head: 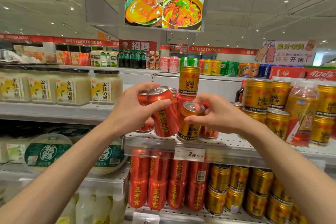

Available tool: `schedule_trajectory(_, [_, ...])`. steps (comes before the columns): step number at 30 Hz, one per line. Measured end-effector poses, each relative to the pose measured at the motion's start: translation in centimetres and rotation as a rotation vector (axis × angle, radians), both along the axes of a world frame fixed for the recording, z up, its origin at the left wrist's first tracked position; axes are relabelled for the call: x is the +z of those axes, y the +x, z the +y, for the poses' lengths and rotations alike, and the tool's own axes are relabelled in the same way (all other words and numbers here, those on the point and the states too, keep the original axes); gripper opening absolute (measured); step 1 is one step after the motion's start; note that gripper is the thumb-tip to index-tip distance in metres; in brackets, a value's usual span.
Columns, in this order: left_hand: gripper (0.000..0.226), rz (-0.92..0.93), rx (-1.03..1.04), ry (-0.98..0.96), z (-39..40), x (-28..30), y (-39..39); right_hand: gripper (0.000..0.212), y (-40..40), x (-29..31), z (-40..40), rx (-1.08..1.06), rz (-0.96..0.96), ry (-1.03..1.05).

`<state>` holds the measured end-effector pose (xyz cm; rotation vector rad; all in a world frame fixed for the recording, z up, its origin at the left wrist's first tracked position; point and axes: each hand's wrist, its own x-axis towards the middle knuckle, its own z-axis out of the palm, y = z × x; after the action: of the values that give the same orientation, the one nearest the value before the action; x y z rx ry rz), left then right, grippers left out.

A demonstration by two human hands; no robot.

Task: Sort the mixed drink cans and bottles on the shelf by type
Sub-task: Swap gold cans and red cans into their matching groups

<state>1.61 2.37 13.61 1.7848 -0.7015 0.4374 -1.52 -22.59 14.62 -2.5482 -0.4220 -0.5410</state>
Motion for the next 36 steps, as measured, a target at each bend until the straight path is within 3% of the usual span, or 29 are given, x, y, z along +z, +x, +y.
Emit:
schedule_trajectory(10, [0.058, -0.037, -0.059, 0.153, -4.9, 0.5, 0.9, 0.043, -4.3, 1.1, -4.1, -0.048, 0.089, 0.069])
schedule_trajectory(14, [0.054, -0.139, 0.045, 0.351, -6.8, 0.5, 1.5, 0.045, -5.0, 0.9, -5.6, -0.063, 0.097, 0.136])
schedule_trajectory(19, [0.053, -0.170, 0.107, 0.460, -8.3, 0.5, 1.8, 0.043, -5.4, 0.6, -6.8, -0.073, 0.098, 0.165])
schedule_trajectory(26, [0.048, -0.286, 0.172, 0.539, -9.2, 0.1, 2.6, 0.041, -5.0, 0.2, -7.2, -0.072, 0.095, 0.155])
schedule_trajectory(30, [0.058, -0.276, 0.114, 0.600, -8.7, 0.0, 2.8, 0.041, -4.7, -0.1, -7.3, -0.059, 0.098, 0.155])
schedule_trajectory(36, [0.059, -0.311, 0.116, 0.563, -9.0, -0.6, 3.0, 0.040, -4.5, -0.1, -7.3, -0.069, 0.109, 0.169])
